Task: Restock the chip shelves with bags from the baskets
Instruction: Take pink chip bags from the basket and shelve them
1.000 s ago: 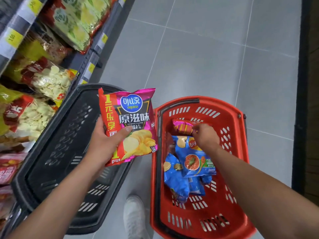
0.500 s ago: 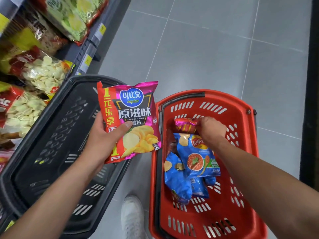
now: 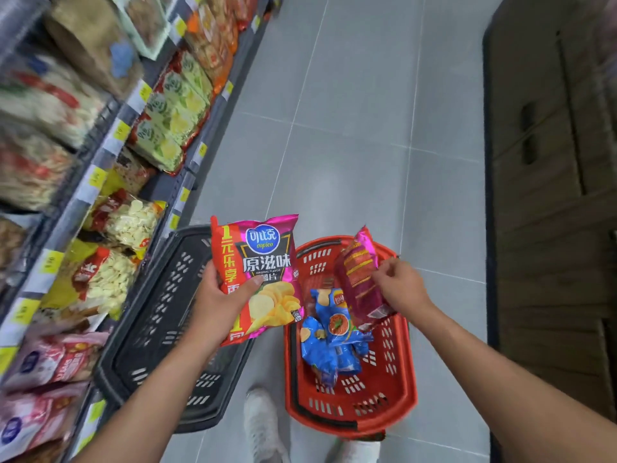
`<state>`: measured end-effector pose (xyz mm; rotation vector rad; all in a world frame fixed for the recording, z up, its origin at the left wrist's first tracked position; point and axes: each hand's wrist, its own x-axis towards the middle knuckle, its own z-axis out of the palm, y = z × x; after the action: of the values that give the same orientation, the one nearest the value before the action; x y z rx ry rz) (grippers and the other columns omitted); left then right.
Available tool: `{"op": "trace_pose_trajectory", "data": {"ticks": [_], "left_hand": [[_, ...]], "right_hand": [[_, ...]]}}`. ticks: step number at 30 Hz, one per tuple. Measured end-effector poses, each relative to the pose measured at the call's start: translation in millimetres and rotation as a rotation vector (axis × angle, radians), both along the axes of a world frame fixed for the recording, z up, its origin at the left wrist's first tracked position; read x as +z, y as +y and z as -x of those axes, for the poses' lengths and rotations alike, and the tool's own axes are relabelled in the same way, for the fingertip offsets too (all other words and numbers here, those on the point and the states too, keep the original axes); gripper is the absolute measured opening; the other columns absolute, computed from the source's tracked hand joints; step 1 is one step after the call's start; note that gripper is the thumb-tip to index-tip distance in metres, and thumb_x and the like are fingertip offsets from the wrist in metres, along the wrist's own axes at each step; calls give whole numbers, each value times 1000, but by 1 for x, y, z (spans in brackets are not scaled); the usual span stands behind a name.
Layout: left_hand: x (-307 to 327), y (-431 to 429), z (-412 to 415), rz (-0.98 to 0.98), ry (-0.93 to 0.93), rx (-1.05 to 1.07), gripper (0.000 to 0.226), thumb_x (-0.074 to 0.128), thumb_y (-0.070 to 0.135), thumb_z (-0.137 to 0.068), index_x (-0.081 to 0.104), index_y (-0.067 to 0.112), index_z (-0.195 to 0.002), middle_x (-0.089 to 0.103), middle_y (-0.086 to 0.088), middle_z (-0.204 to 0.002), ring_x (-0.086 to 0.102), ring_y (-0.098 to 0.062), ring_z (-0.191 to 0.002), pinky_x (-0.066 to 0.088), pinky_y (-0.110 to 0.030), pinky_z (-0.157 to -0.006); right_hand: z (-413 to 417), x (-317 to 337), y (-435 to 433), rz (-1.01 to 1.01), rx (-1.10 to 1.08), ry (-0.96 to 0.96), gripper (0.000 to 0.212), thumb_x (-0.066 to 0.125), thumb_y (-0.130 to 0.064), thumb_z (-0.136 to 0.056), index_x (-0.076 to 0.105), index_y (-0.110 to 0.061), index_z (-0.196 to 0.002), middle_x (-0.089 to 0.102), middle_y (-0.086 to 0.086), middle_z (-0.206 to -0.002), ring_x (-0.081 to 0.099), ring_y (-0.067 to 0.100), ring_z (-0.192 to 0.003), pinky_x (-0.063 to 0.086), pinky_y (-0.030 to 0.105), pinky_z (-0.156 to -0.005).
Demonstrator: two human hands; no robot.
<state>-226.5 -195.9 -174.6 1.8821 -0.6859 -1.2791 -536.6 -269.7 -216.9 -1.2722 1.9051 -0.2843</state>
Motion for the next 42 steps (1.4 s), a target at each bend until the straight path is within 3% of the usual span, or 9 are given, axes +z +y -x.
{"op": "trace_pose_trajectory", "data": {"ticks": [7, 14, 18, 21, 24, 27, 32, 38, 42], "left_hand": [[155, -9, 8, 47, 11, -101, 51, 89, 42, -67, 60, 44, -109, 78, 12, -102, 76, -15, -93, 61, -52, -91], [291, -13, 12, 220, 9, -208, 47, 86, 25, -84, 55, 33, -119, 74, 12, -106, 72, 1, -88, 56, -22, -75], [341, -12, 2, 286, 22, -198, 50, 87, 25, -83, 56, 32, -122, 75, 6, -108, 74, -12, -94, 60, -31, -78], [367, -10, -4, 319, 47, -167, 52, 87, 26, -83, 57, 29, -126, 76, 3, -107, 75, -18, -92, 59, -30, -74], [388, -8, -10, 353, 82, -122, 49, 87, 25, -83, 59, 28, -124, 78, 2, -108, 77, -18, -90, 63, -35, -75], [403, 0, -16, 359, 106, -98, 50, 90, 30, -81, 60, 29, -122, 79, 0, -107, 79, -25, -91, 64, -50, -83], [425, 26, -13, 395, 143, -29, 48, 88, 27, -83, 60, 28, -122, 80, -1, -106, 79, -27, -89, 65, -47, -79], [437, 68, 8, 420, 167, 77, 48, 88, 26, -82, 58, 32, -120, 81, -2, -105, 79, -29, -89, 64, -47, -79], [443, 98, 21, 422, 157, 154, 66, 95, 37, -70, 57, 29, -123, 80, -5, -108, 79, -32, -91, 63, -55, -85]], "right_hand": [[-20, 185, 16, -5, -359, -533, 21, 68, -16, -96, 57, -17, -78, 67, 15, -83, 64, 27, -77, 51, 40, -76], [-69, 333, 43, 131, -398, -710, 18, 67, -20, -97, 55, -18, -83, 67, 20, -93, 66, 30, -83, 52, 38, -71], [-85, 395, 48, 273, -324, -778, 21, 73, -15, -92, 62, -13, -110, 73, 9, -112, 72, 22, -97, 60, 32, -74], [-93, 424, 49, 335, -255, -821, 59, 83, -27, -82, 56, -15, -133, 68, 4, -129, 69, 20, -117, 58, 44, -96], [-98, 446, 46, 365, -204, -820, 54, 69, -44, -86, 60, -17, -132, 69, -1, -126, 67, 16, -116, 58, 34, -92], [-95, 459, 39, 398, -123, -801, 22, 56, -15, -103, 66, -16, -123, 71, -3, -122, 66, 14, -113, 55, 30, -90], [-87, 475, 41, 456, 68, -779, 40, 60, 17, -91, 66, -18, -110, 72, -1, -114, 72, 5, -91, 57, 20, -79], [-76, 488, 44, 416, 183, -811, 64, 78, 6, -83, 50, -17, -136, 61, 8, -121, 64, 12, -89, 57, 18, -73], [-66, 487, 52, 313, 292, -750, 100, 88, -15, -78, 26, -22, -157, 49, 2, -141, 58, 15, -117, 52, 16, -73]]}}
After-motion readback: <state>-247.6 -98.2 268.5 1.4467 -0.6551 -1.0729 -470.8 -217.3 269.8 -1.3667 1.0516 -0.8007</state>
